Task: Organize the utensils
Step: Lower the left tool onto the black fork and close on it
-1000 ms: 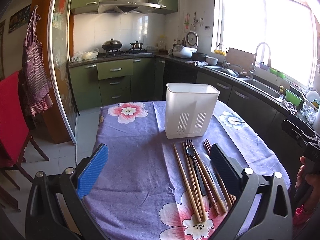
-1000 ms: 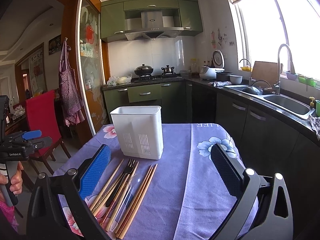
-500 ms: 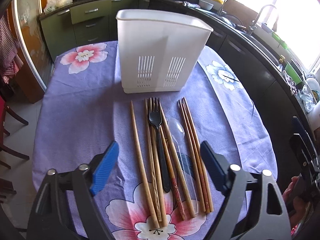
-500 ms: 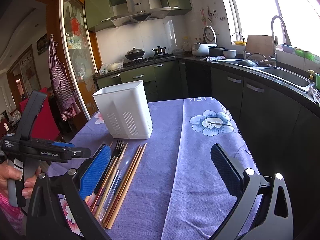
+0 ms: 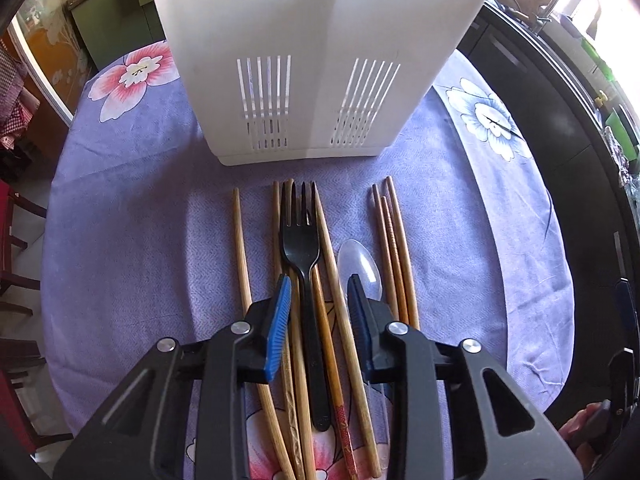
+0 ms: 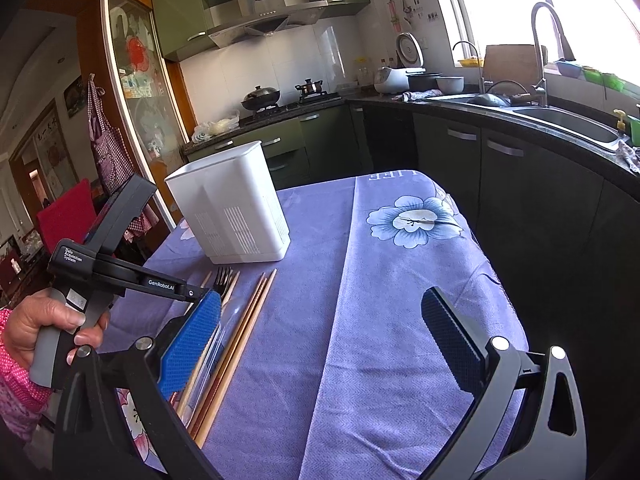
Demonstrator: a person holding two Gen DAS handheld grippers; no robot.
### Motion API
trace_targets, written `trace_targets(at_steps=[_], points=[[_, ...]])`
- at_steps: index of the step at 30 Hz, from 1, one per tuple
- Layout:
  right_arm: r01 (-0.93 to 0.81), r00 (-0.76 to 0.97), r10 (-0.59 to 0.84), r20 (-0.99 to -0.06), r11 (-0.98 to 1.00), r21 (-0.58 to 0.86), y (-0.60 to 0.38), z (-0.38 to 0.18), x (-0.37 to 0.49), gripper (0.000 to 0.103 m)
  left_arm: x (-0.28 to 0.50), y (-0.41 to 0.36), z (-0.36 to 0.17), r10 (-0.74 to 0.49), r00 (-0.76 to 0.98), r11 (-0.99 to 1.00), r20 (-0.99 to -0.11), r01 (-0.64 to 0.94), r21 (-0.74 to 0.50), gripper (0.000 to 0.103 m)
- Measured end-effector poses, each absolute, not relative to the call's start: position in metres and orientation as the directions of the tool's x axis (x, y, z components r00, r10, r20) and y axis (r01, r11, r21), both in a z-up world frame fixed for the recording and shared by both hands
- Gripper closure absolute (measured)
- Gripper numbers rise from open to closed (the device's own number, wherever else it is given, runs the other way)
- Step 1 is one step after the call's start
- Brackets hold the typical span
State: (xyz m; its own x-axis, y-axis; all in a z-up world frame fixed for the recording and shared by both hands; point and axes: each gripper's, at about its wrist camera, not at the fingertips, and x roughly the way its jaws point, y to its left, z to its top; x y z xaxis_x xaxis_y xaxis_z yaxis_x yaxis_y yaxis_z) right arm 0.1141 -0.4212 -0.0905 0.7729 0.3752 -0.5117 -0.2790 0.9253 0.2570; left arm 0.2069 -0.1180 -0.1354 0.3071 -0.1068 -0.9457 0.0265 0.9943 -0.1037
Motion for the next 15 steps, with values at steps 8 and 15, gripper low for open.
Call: trace_targets(at_steps=[8, 15], points=[[-0.263, 0.772, 0.377, -0.512, 0.923, 0.282, -0.429, -0.092, 0.113, 0.004, 0.218, -0.122, -0.148, -0.066, 0.268, 0.998, -0.961, 0.024, -0.062, 0.084], [-0.263, 0.771, 0.377, -0.513, 0.923, 0.281, -0.428, -0.093, 0.112, 0.004, 0.223, -0.129, -0.152, -0.045, 0.257, 0.999, -0.965, 0.024, -0.041, 0.087]])
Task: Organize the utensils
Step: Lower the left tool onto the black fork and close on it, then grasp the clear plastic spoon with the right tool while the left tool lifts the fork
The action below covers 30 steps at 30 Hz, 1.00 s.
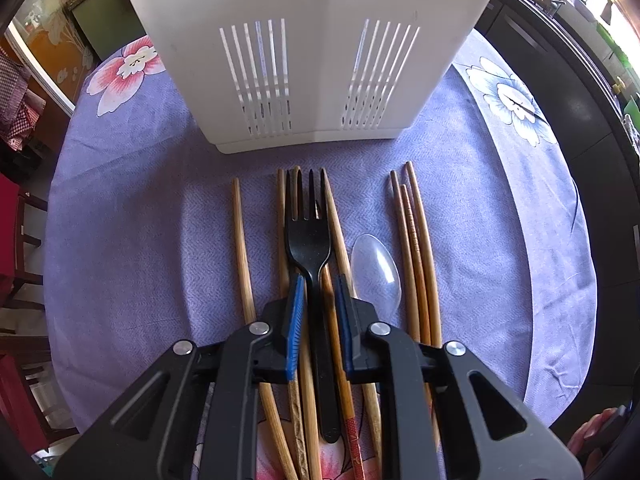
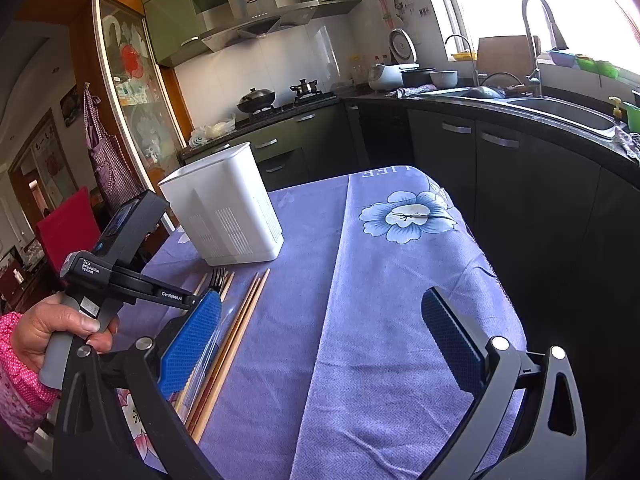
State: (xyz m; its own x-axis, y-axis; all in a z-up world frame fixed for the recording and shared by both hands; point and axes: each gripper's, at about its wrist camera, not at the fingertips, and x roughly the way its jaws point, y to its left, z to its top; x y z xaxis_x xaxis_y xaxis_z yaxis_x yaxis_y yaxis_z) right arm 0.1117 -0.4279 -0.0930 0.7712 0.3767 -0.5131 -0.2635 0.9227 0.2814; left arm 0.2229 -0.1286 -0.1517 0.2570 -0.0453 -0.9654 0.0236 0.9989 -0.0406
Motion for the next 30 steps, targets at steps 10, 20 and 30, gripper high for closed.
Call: trace_targets(at_steps=[10, 20, 30], points=[[-0.262, 0.758, 0.382, -0.529, 0.921, 0.289, -0.425, -0.094, 0.114, 0.004, 0.224, -0.126, -0.152, -0.045, 0.265, 0.999, -0.963, 0.034, -0.038, 0.095], [-0.352, 0.692, 0.448, -0.566, 0.894, 0.278, -0.39, -0.087, 0.121, 0.004, 0.213, -0.113, -0.127, -0.084, 0.367, 0.996, -0.927, 0.046, -0.072, 0.095], [-0.431, 0.369, 0.556, -0.744, 0.812, 0.393, -0.316, -0.104, 0.178, 0.007, 0.176, -0.088, -0.077, -0.112, 0.512, 0.994, -0.851, 0.063, -0.093, 0.095]])
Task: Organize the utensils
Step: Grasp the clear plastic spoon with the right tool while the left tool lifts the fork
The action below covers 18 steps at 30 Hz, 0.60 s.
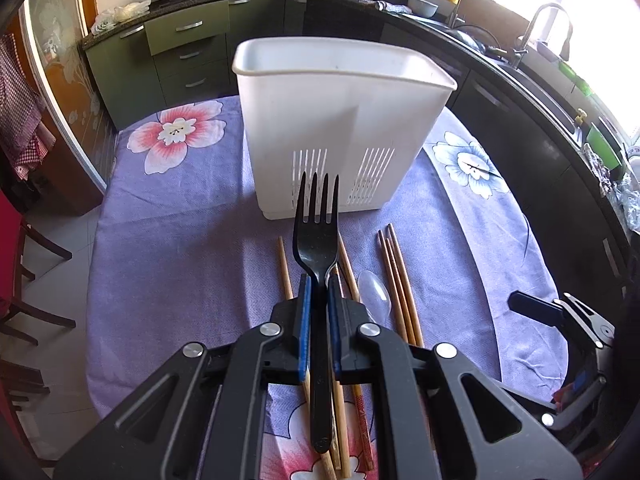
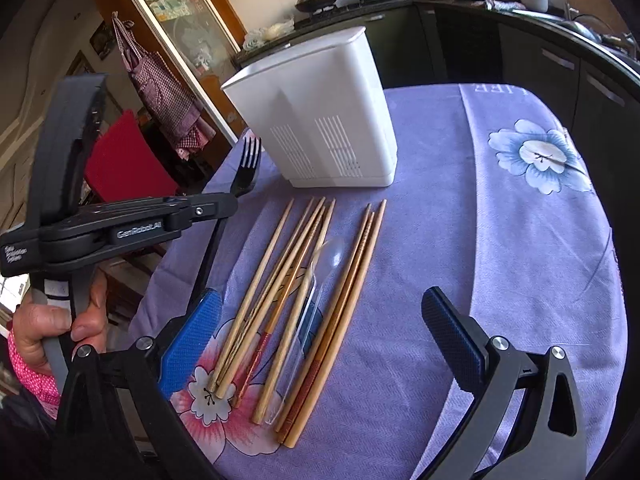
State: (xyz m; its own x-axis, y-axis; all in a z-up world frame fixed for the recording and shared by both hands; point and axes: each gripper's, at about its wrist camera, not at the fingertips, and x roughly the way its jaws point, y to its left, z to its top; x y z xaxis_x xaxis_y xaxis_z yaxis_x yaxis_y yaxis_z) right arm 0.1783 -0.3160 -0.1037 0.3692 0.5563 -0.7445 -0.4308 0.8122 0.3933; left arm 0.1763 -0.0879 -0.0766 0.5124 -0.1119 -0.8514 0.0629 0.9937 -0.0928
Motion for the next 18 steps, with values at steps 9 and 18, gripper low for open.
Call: trace_targets(at_steps=[9, 18], points=[[-0.423, 0.218, 0.506, -0.834, 0.819, 0.387, -0.264, -0.125, 0.207, 0.082, 0.165, -0.065, -0.065, -0.137, 0.557, 0.99, -0.819, 0.062, -0.123, 0.095], [-0.412, 0.201, 0.346, -0.916, 0.878, 0.242, -0.24, -0.151, 0.216, 0.085, 0.16, -0.054, -0.066, -0.153, 0.57, 0.988, -0.807, 0.066, -0.141, 0.095]])
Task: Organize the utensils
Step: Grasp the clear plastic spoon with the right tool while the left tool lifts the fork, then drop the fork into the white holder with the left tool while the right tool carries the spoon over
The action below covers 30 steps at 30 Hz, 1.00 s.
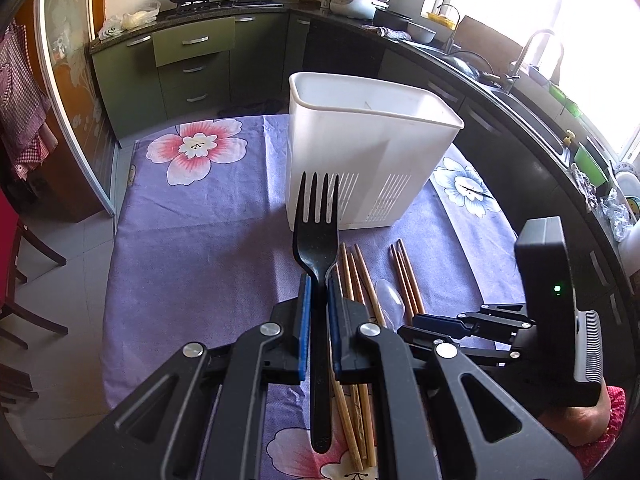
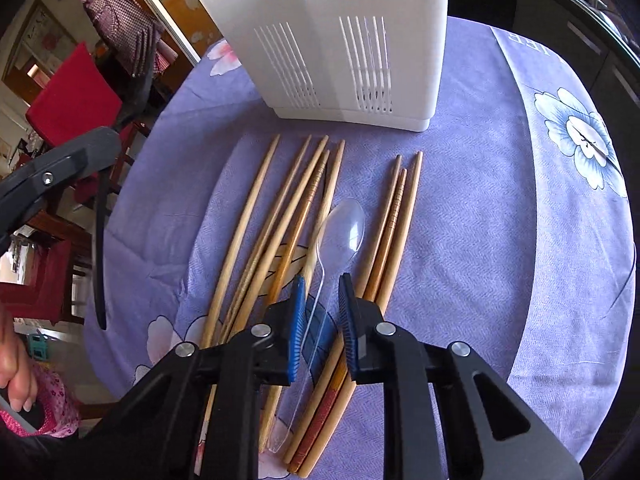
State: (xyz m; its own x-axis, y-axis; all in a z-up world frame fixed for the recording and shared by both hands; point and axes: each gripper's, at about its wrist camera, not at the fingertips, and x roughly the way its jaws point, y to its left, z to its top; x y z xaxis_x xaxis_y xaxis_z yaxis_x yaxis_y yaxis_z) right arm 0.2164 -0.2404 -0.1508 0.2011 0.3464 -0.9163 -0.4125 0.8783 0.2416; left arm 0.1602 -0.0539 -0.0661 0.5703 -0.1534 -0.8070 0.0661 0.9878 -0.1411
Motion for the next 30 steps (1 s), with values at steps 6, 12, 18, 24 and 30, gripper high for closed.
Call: trace_targets(at_steps=[6, 12, 18, 24, 30], points=[[-0.414, 0.205, 0.286, -0.936, 0.892, 0.182, -0.232, -0.16, 0.219, 0.085, 0.159, -0.053, -0.066, -0.163, 0.574, 0.986, -0.803, 0.071, -0.149, 0.095], [-0.441, 0.257, 0.196, -0.946, 0.895, 0.065, -0.215, -0.164, 0.214, 0.085, 0.157, -0.052, -0.063, -0.163, 0.585, 0.986, -0.795, 0.075, -0.147, 0.095], [-0.443, 0.307, 0.205, -0.929, 0.895, 0.051, -0.208, -0.166, 0.214, 0.093, 0.156, -0.052, -0.062, -0.168, 0.588, 0.985, -0.791, 0.075, -0.153, 0.095], [-0.422, 0.339, 0.343, -0.876, 0.888, 0.184, -0.23, -0.138, 0.215, 0.093, 0.154, -0.052, -0.05, -0.174, 0.608, 0.984, -0.775, 0.082, -0.157, 0.095], [-0.422, 0.469, 0.457, -0.756, 0.868, 0.263, -0.259, -0.085, 0.204, 0.093, 0.156, -0.056, -0.02, -0.2, 0.65, 0.979, -0.733, 0.104, -0.174, 0.095]])
